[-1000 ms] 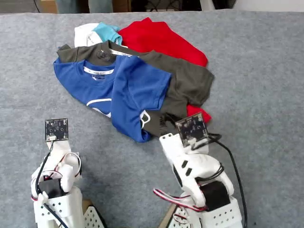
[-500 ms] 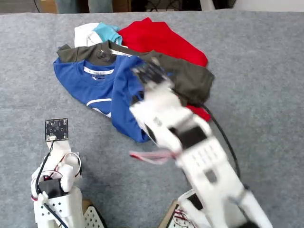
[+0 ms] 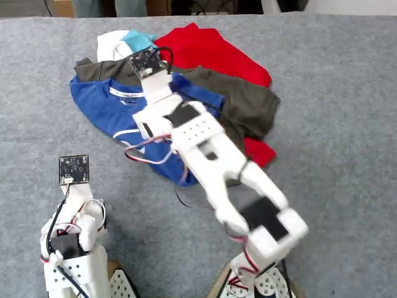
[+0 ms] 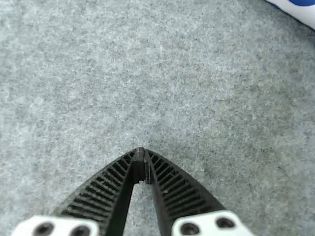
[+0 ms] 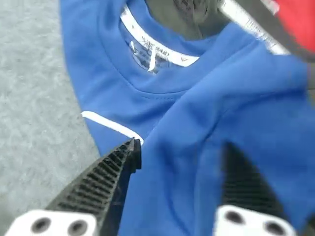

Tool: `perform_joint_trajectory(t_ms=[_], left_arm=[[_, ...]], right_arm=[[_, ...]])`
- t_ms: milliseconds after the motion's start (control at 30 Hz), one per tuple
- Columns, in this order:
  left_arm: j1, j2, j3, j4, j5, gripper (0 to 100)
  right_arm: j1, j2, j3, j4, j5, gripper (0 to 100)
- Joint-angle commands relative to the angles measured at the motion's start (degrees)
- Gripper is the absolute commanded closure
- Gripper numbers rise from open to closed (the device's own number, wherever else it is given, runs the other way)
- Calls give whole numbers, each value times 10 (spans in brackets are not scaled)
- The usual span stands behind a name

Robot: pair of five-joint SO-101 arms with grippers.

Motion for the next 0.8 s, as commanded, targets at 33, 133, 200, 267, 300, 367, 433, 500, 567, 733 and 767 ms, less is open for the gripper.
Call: perform_joint_trajectory(t_ms=[33, 133, 200, 267, 300, 367, 433, 500, 567, 733, 767], left_arm=[[-3, -6, 7, 9, 5, 970], [-3, -6, 7, 10, 5, 970], [-3, -6, 7, 11, 5, 970], [-3, -6, 7, 11, 5, 970], [-3, -6, 7, 11, 5, 970], [-3, -6, 7, 11, 5, 970], [-3, -6, 7, 11, 5, 970], [-3, -6, 7, 11, 5, 970], [-3, -6, 7, 11, 5, 970], [-3, -6, 7, 11, 5, 970], [-3, -6, 7, 11, 5, 970]], right_arm=[[-4, 93, -108, -11, -25, 635], [4, 130, -149, -7, -29, 720], [11, 140, -167, -7, -27, 816], [18, 145, -181, -7, -26, 933], [20, 145, -184, -7, -25, 987], [27, 138, -182, -7, -21, 959], [32, 128, -179, -6, -18, 980], [37, 112, -175, -5, -18, 983], [37, 87, -175, 18, -18, 984], [38, 1, -178, 102, -18, 984], [40, -22, -177, 114, -18, 984]])
